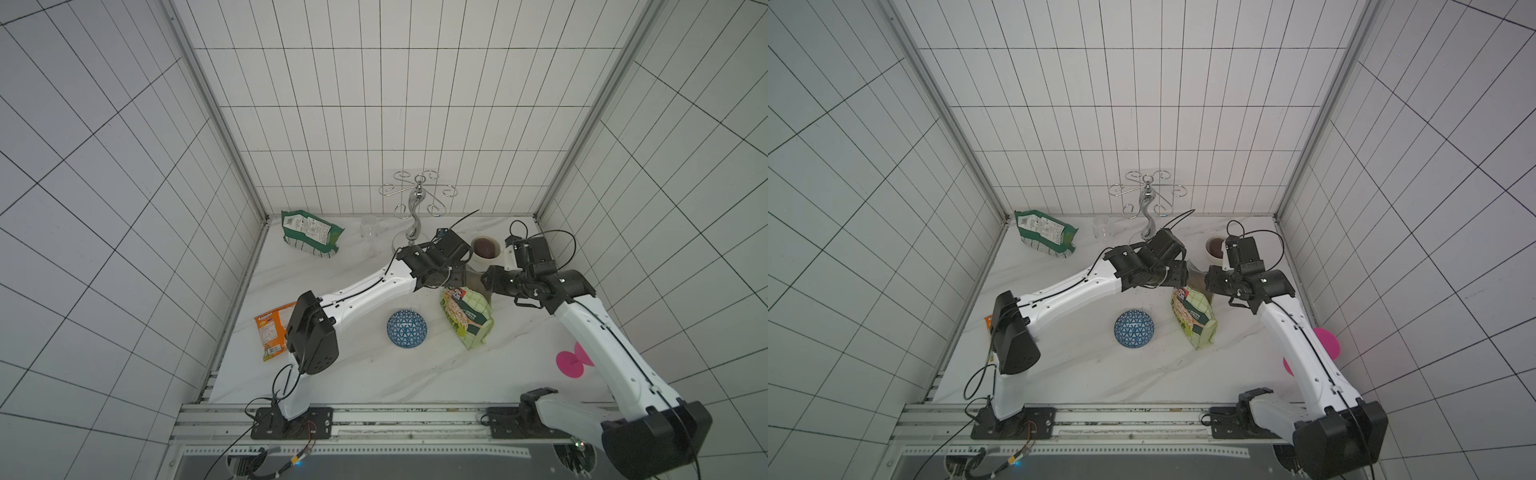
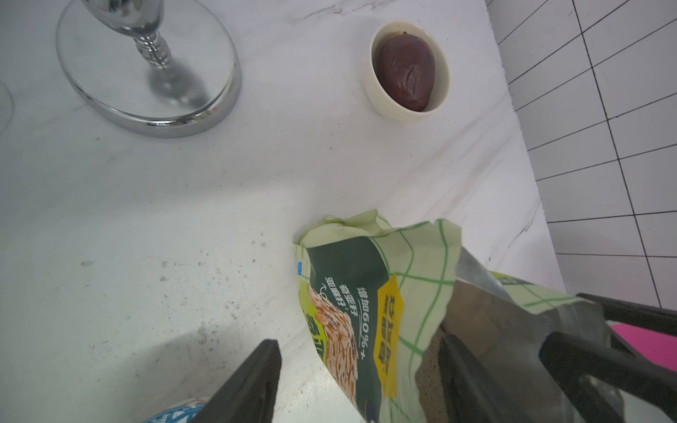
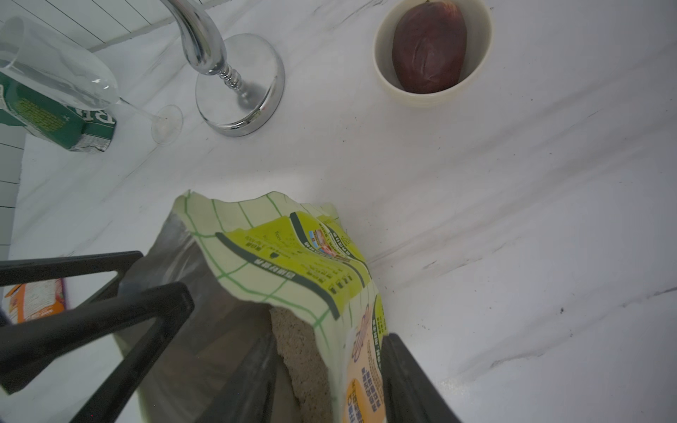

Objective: Pour the oats into the breakfast bowl
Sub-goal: Open the oats bag at the center of the board.

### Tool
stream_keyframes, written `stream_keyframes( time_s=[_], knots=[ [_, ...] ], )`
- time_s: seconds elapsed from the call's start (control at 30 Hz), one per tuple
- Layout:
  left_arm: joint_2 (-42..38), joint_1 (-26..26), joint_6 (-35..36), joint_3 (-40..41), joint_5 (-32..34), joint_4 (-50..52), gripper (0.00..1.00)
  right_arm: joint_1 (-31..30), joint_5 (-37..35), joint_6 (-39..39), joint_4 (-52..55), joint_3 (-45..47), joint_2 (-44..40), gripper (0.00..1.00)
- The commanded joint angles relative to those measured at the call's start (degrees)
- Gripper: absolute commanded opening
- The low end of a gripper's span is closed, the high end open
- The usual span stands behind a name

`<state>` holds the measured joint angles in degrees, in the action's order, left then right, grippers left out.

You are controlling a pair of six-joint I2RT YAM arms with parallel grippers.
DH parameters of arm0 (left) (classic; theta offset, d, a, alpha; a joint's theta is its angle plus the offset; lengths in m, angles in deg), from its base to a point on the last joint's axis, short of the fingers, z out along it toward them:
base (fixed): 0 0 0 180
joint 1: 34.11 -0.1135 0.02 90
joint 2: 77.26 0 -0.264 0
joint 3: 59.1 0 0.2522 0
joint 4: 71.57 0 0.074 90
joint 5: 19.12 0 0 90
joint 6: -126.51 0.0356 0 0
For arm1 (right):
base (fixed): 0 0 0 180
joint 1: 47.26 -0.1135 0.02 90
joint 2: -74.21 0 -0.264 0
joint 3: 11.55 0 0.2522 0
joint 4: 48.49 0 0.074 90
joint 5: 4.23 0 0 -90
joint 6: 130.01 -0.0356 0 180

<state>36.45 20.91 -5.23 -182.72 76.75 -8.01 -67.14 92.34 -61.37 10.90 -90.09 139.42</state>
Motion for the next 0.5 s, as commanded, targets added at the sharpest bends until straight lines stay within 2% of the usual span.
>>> stream_keyframes(
  time_s=[0.0, 0.33, 0.47],
  knots=[
    [-2.0, 0.7, -3.0, 1.0, -4.1, -0.6, 0.69, 0.0, 1.7, 0.4, 2.9, 1.7, -1.6, 0.49],
    [-1.1, 3.6, -9.6, 0.7, -3.3, 3.8, 0.5, -0.3, -1.1, -0.5, 1.5, 2.9, -1.2, 0.39],
    [-0.9, 3.6, -11.3, 0.7, -3.1, 5.2, 0.38, -0.3, -2.0, 1.4, 0.0, 1.7, 1.6, 0.41]
  ],
)
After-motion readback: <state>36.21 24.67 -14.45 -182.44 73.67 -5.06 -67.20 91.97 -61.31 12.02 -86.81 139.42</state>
